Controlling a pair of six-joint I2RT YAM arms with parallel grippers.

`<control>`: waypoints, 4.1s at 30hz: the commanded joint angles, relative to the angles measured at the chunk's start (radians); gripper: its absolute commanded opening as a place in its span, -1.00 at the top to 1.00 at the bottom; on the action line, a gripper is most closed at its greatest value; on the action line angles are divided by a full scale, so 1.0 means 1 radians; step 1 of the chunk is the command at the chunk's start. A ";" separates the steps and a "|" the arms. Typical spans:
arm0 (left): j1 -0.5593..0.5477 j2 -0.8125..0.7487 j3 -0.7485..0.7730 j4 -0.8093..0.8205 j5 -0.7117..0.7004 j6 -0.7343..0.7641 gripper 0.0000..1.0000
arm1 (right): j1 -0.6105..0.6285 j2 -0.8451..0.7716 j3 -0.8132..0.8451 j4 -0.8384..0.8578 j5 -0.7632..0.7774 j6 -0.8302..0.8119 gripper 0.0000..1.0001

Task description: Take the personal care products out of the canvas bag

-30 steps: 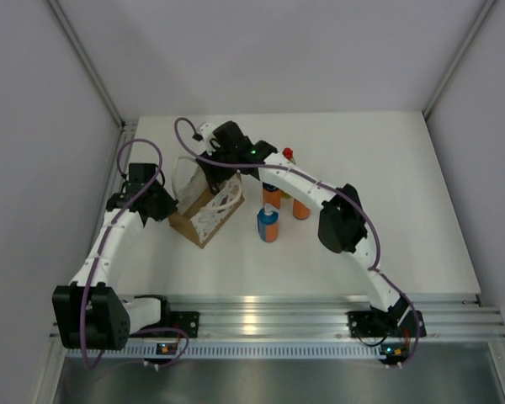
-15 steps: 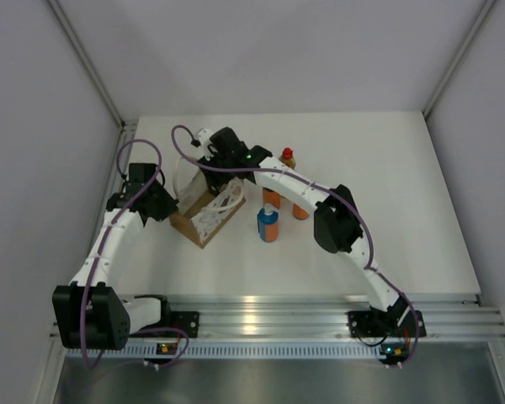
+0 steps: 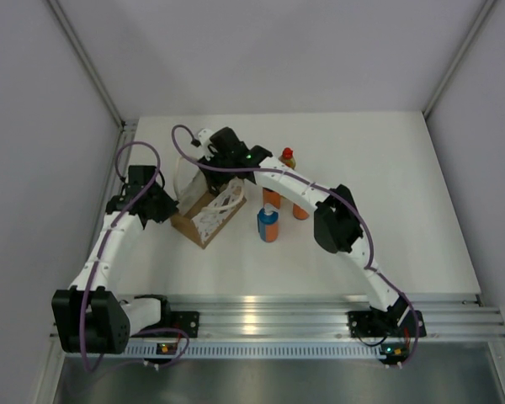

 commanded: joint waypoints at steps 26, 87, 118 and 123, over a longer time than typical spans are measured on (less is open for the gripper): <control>0.001 -0.086 -0.074 -0.057 -0.028 -0.047 0.50 | -0.005 -0.393 -0.010 0.091 -0.022 0.052 1.00; 0.001 -0.267 0.382 -0.392 -0.093 0.200 -0.96 | -0.648 -1.117 -1.091 0.239 0.178 0.146 1.00; -0.003 -0.268 0.415 -0.445 -0.162 0.240 -0.97 | -0.620 -0.982 -1.050 0.163 0.153 0.175 -0.82; -0.003 -0.247 0.452 -0.505 -0.226 0.218 -0.96 | -0.619 -1.080 -0.996 0.079 0.165 0.193 -0.99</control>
